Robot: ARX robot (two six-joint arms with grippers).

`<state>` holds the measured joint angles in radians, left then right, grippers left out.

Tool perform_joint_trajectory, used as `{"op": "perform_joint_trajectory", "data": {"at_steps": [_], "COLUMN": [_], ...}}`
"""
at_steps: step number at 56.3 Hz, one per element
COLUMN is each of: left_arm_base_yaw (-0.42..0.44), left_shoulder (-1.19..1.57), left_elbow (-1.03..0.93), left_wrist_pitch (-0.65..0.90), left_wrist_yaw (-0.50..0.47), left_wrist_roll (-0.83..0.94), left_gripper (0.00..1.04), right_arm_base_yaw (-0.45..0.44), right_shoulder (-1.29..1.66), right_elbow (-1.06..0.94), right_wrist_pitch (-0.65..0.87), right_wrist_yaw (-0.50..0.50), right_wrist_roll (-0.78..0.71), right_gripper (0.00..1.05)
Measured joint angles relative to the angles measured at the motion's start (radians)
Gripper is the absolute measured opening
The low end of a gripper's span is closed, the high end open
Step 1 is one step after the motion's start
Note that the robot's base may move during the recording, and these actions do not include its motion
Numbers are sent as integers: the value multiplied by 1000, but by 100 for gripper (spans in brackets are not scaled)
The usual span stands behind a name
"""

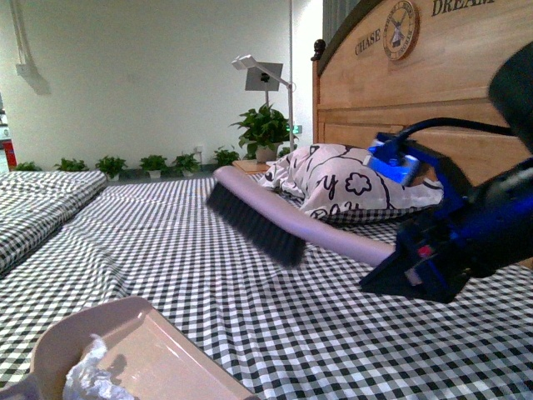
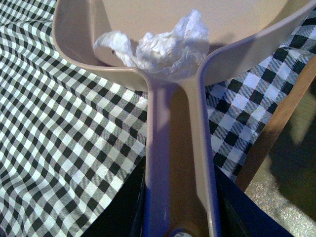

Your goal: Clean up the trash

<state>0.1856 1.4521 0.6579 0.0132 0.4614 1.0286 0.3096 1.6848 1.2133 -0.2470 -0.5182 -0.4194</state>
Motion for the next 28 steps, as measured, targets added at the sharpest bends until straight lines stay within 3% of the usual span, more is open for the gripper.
{"op": "perform_joint_trajectory", "data": {"at_steps": [8,17,23,28], "left_arm_base_yaw": [0,0,1,1], "left_shoulder": [0,0,-11,-58], "left_elbow": [0,0,-80,-94], "left_wrist_pitch": [0,2,293,373], "left_wrist_yaw": [0,2,24,29], "left_wrist_roll": [0,-1,-207,-365], "left_gripper": [28,28,28,28], "right_arm_base_yaw": [-66,-140,-235,-300], "right_shoulder": [-37,-124,-269,-381], "right_elbow": [-67,-169,-291,-372], "right_wrist_pitch": [122,313,404,414], "right_wrist_yaw": [80,203,217,170], "right_wrist_roll": [32,164,280,344], "right_gripper": [19,19,19,19]}}
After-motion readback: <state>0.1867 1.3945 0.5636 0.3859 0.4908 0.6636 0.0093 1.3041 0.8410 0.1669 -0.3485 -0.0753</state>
